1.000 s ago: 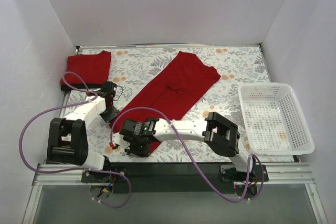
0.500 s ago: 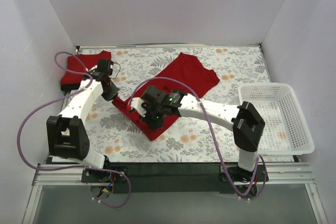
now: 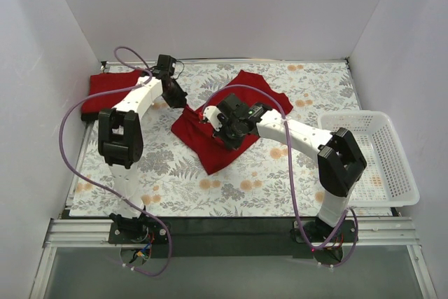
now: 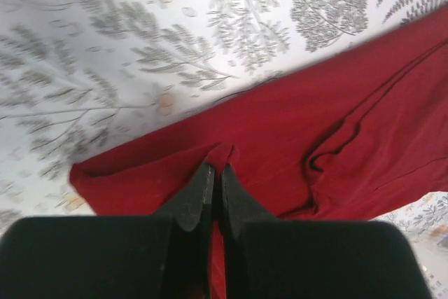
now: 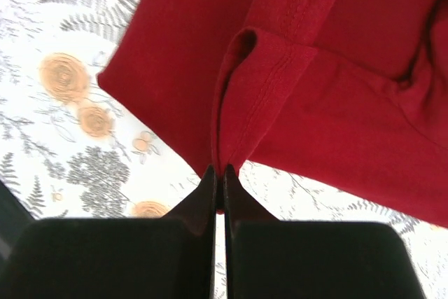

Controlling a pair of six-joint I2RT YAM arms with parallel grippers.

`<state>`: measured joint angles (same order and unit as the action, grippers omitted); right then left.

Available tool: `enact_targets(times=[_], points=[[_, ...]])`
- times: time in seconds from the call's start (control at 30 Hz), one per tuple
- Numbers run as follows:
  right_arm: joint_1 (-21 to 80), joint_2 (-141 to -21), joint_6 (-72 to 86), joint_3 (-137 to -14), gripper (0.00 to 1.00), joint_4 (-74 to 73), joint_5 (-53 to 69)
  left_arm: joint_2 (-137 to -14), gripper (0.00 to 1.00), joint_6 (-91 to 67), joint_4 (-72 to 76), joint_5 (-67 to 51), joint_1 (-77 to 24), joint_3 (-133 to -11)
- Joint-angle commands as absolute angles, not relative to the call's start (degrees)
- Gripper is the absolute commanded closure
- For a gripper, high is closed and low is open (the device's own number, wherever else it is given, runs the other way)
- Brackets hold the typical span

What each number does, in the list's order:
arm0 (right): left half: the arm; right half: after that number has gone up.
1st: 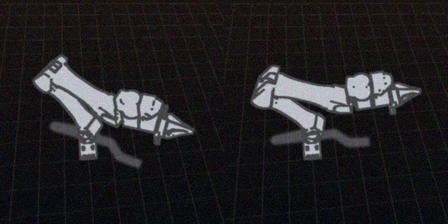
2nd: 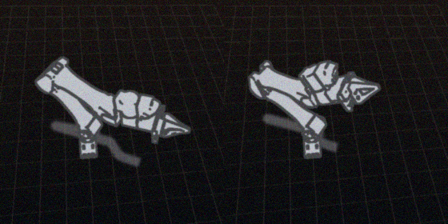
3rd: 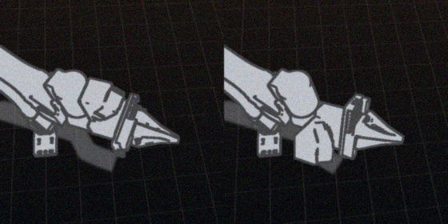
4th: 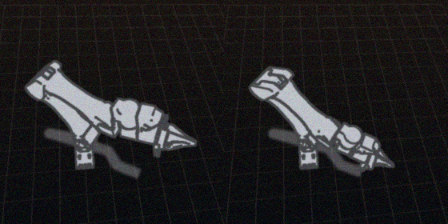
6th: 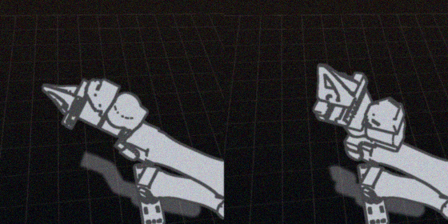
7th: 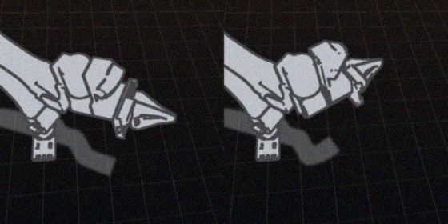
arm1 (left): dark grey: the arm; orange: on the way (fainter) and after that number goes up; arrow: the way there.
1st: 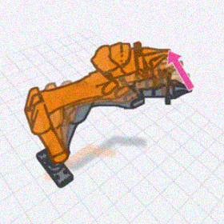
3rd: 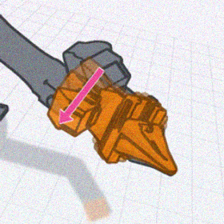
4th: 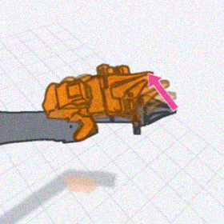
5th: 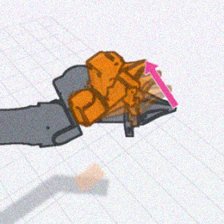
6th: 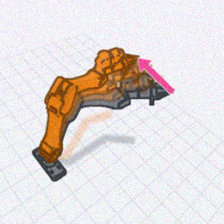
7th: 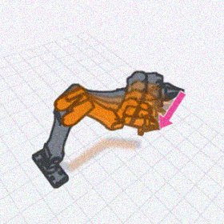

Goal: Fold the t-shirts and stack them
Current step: Fold the tshirt

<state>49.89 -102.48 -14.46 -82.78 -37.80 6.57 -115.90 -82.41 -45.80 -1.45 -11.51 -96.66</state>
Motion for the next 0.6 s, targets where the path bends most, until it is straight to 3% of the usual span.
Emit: enact_targets(times=[0.0, 0.57], points=[[48.69, -100.99, -15.99, -82.27, 0.99, -39.64, 3.35, -117.41, 1.00, -82.62, -44.65, -3.87, -12.57, -101.77], [45.44, -105.11, -20.65, -84.90, 0.99, -40.34, -10.01, -123.66, 1.00, -80.68, -40.69, -2.99, -15.91, -105.56]])
